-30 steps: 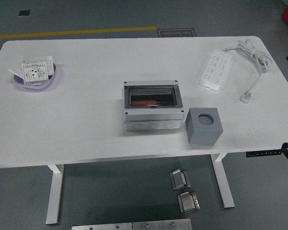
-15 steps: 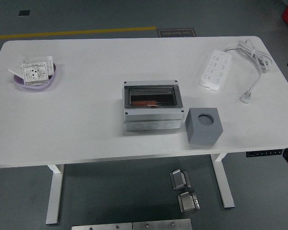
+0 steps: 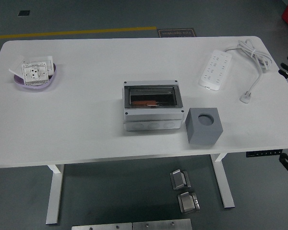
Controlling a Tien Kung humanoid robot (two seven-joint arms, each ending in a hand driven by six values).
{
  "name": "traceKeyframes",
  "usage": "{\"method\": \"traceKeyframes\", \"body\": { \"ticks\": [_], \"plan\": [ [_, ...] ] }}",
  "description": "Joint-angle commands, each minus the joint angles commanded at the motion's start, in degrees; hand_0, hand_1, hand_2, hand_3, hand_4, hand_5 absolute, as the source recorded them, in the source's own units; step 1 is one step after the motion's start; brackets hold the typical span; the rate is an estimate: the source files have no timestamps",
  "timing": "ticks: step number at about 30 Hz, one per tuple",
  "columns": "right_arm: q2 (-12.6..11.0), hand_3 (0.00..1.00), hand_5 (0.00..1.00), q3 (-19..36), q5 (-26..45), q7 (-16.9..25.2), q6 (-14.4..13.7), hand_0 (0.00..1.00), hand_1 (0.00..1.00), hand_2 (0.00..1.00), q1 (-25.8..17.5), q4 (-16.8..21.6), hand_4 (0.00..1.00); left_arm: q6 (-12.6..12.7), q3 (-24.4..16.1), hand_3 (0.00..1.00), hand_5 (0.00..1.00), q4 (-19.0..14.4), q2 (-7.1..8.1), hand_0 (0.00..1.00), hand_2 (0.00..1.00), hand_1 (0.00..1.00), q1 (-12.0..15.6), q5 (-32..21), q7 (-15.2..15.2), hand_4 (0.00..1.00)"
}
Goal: Pick up the cylinder from the cube,place it in the box,flap close box
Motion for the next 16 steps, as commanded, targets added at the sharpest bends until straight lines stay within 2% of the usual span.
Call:
{"method": "traceKeyframes", "body": {
  "ticks": [5,10,16],
  "plan": [
    [-0.1,0.716,0.525,-1.2,-0.9,-0.3,-0.1,0.755,0.713,0.772,1.4,-0.5,0.759,0.2,1.0,0.626,0.289,3.0,-0.67,0.647,0.583,0.639,0.8,-3.7,-3.6,0.669],
    [-0.1,0.713,0.530,-1.9,-1.6,-0.6,0.0,0.754,0.711,0.765,2.1,-0.5,0.758,-0.7,2.6,0.620,0.288,7.8,-2.10,0.639,0.577,0.635,1.1,-8.2,-6.2,0.666],
    [-0.3,0.707,0.534,-2.0,-1.9,-0.8,0.2,0.752,0.708,0.764,1.8,0.0,0.758,-1.7,5.2,0.617,0.284,11.5,-3.24,0.630,0.575,0.627,2.3,-13.0,-9.4,0.669]
  ]
}}
